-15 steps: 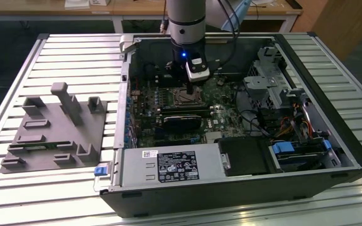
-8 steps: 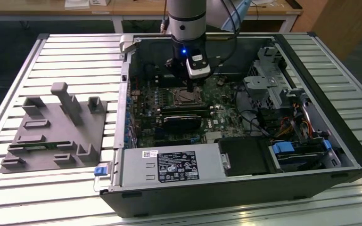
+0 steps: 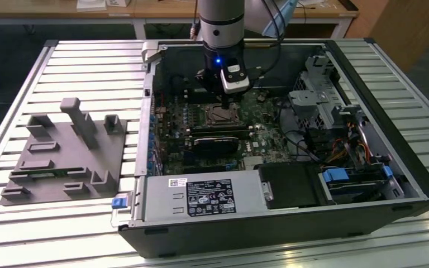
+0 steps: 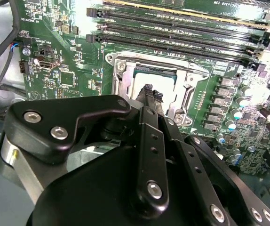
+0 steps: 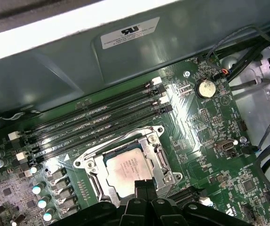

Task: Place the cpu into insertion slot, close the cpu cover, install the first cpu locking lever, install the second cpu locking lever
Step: 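Install the second cpu locking lever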

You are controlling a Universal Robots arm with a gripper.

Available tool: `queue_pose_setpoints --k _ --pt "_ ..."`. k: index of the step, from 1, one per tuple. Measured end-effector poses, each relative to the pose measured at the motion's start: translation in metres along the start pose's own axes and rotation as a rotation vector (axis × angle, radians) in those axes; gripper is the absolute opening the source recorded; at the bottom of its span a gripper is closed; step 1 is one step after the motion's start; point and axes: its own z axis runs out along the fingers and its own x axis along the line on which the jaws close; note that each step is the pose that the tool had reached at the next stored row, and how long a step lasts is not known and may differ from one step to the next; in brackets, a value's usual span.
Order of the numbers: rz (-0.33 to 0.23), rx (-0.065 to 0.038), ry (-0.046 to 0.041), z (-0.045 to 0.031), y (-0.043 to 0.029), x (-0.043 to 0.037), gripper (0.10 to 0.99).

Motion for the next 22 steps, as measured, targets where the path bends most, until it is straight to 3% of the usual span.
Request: queue_pose_setpoints --k 8,22 --pt "0.0 0.0 0.0001 0.0 -0.0044 -0.0019 0.106" --pt "0.0 0.0 0.0 0.0 -0.0263 -0.0113 0.106"
